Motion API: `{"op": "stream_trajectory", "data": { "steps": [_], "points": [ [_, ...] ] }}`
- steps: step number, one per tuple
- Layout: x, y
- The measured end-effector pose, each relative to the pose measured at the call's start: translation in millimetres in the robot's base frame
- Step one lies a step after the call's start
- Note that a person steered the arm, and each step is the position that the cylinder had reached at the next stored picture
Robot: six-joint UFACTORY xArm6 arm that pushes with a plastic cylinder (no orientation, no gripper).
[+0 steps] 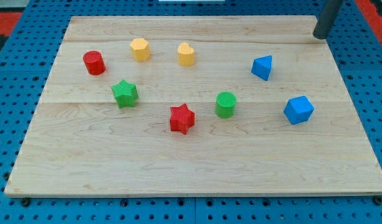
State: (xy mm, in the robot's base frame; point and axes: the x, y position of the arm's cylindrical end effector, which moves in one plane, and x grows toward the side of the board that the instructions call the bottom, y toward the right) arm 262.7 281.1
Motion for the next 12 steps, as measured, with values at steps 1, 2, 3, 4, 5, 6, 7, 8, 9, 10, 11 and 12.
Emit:
{"op": "stream_trajectory", "data": {
  "steps": [1, 2, 3, 4, 5, 6, 7, 8, 9, 10, 11, 12],
  "points": [
    [1, 8],
    [1, 16],
    [0, 11],
    [23, -17],
    [47, -72],
    [53, -100],
    [73, -102],
    [146, -108],
    [190, -113],
    [216, -107],
    [196, -79],
    [212, -43]
  ]
}}
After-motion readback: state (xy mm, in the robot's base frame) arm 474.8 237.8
